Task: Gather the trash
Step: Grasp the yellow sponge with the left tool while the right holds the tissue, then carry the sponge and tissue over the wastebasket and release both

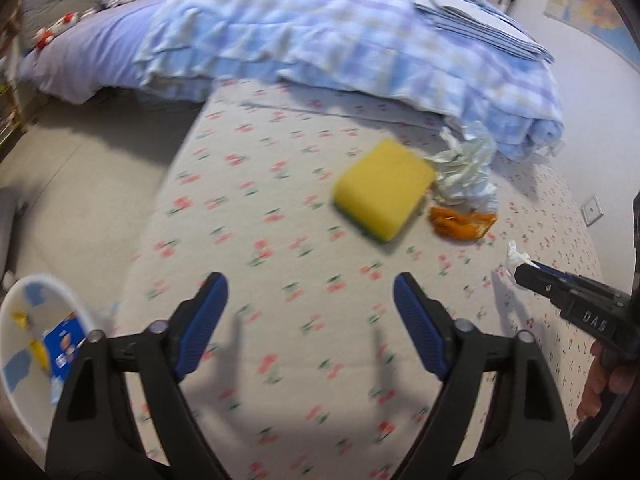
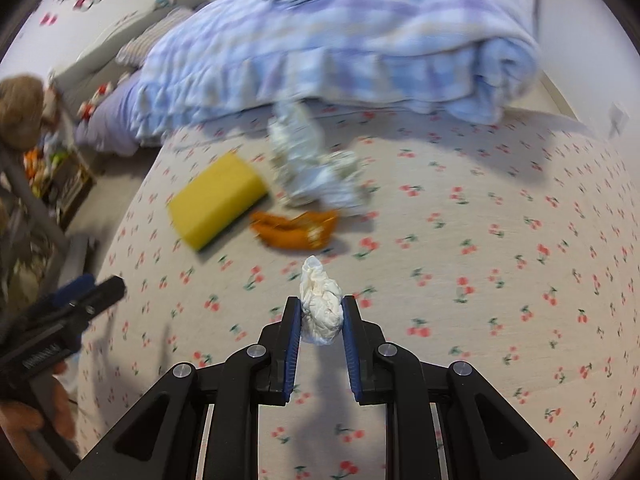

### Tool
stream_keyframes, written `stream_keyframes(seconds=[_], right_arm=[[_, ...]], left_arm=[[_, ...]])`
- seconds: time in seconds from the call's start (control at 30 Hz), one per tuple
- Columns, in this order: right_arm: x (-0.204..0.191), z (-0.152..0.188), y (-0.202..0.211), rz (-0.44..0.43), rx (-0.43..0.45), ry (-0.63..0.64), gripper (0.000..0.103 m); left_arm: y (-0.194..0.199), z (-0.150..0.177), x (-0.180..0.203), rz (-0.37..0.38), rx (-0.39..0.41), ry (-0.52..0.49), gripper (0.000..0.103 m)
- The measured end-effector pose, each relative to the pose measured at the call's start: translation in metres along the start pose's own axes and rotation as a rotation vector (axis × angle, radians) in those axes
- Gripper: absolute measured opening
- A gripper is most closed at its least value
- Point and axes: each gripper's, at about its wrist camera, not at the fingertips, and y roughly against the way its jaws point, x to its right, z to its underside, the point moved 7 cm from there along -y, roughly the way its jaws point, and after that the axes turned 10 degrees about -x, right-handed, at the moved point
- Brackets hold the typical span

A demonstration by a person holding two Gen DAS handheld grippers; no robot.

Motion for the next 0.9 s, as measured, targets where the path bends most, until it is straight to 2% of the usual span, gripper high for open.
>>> stream_keyframes(seconds=[0.07, 0.13, 0.2, 0.3, 0.47, 0.53, 0.9], right_arm=[[0.012, -0.003, 0.004, -0.010, 0.005, -0.026, 0.021], [0.021, -0.005, 0.006, -0.008, 0.010, -0.038, 0.021], [0.028, -0.005, 0.008, -0.005, 0.011, -0.045, 0.021], [0.038, -0.006, 0.007, -0.004, 0.005, -0.060, 0.021], [0.051, -0.003, 0.005, -0.006, -0.008, -0.081, 0.021], [0.053, -0.002, 0.006, -0.003, -0.007, -0.085, 0.021], [0.048, 0.002, 0.024, -0.007, 0.019, -0.085, 0.021]], left_arm=[[-0.007, -0.004, 0.011, 0.015, 0.010, -0.021, 0.074], [-0.016, -0.009, 0.022, 0.033, 0.013, -0.034, 0.062], [-0.023, -0.013, 0.030, 0.049, 0.016, -0.038, 0.055], [-0.030, -0.021, 0.041, 0.073, 0.033, -0.031, 0.049], [-0.043, -0.027, 0.052, 0.086, 0.032, -0.004, 0.031], [-0.046, -0.025, 0.051, 0.061, 0.038, -0.016, 0.016], [-0.016, -0.021, 0.046, 0.082, 0.079, -0.025, 0.009]])
